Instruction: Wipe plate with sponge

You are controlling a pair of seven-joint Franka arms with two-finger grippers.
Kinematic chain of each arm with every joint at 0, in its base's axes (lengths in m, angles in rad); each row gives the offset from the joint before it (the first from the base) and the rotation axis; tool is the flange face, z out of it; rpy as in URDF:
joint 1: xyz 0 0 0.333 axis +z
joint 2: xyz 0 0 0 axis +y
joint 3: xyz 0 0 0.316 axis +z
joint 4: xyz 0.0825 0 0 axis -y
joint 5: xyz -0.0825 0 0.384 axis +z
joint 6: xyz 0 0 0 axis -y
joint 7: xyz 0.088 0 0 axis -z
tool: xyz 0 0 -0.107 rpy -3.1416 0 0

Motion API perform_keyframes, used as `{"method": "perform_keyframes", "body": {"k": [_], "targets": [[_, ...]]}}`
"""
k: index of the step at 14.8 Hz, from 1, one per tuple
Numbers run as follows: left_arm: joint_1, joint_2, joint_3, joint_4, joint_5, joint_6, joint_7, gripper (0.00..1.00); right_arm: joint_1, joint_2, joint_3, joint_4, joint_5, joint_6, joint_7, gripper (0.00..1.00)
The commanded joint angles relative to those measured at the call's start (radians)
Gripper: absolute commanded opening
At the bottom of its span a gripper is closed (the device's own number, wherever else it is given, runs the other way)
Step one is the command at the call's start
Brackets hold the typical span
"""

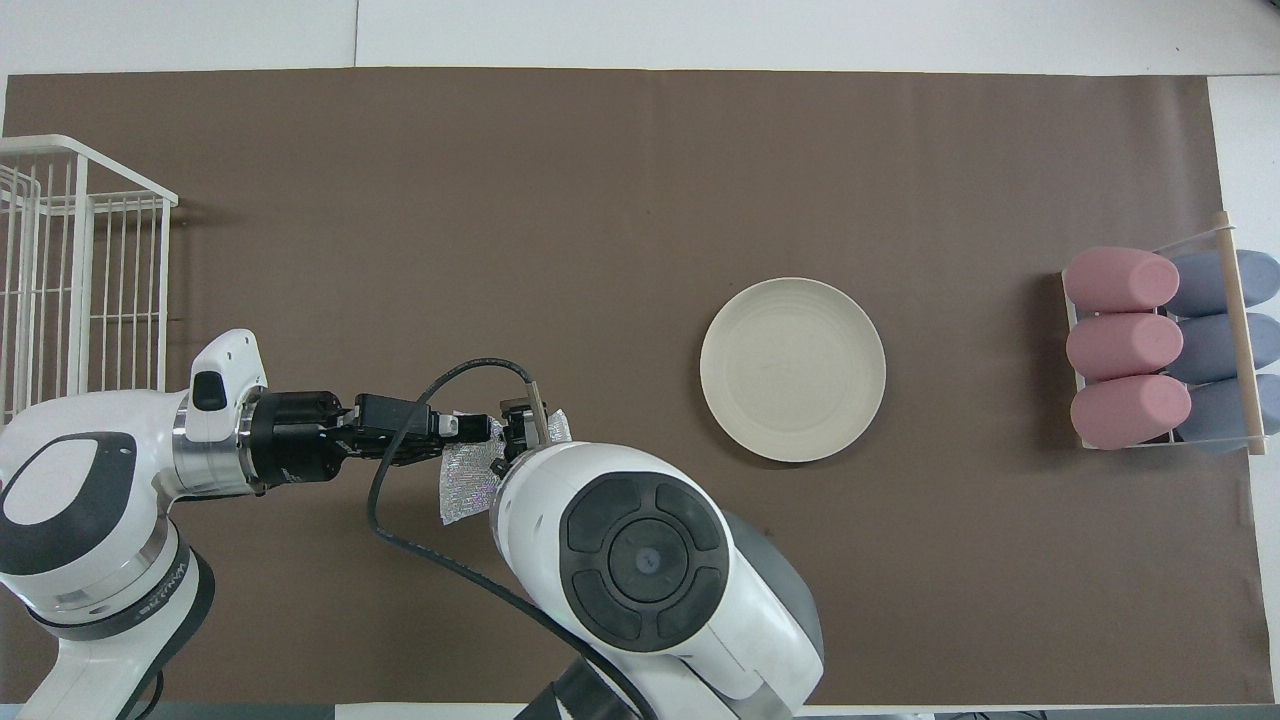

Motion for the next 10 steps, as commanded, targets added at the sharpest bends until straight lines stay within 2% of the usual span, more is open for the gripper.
{"method": "perform_keyframes", "body": {"k": [1,2,3,4,5,6,10], "targets": [[0.000,-0.015,0.009,-0.017,-0.021,-0.010,0.012,0.00,-0.001,-0.026,0.002,-0.033,0.002,0.000,-0.024,1.00],[0.002,-0.015,0.011,-0.017,-0.019,-0.017,0.012,0.00,-0.003,-0.024,0.002,-0.033,0.002,0.009,-0.019,0.95],[0.006,-0.015,0.012,-0.017,-0.019,-0.017,0.012,0.00,-0.006,-0.023,0.002,-0.033,0.002,0.015,-0.019,0.70],[0.009,-0.014,0.012,-0.017,-0.018,-0.017,0.012,0.00,-0.008,-0.023,0.002,-0.031,0.003,0.018,-0.021,0.36],[0.009,-0.014,0.012,-0.017,-0.016,-0.017,0.012,0.00,-0.008,-0.020,0.002,-0.031,0.003,0.032,-0.018,0.07],[0.009,-0.014,0.012,-0.017,-0.015,-0.017,0.010,0.00,-0.008,-0.020,0.002,-0.033,0.005,0.043,-0.013,0.00],[0.009,-0.014,0.012,-0.017,-0.012,-0.017,0.010,0.00,-0.005,-0.021,0.002,-0.031,0.005,0.040,-0.012,0.00]]}}
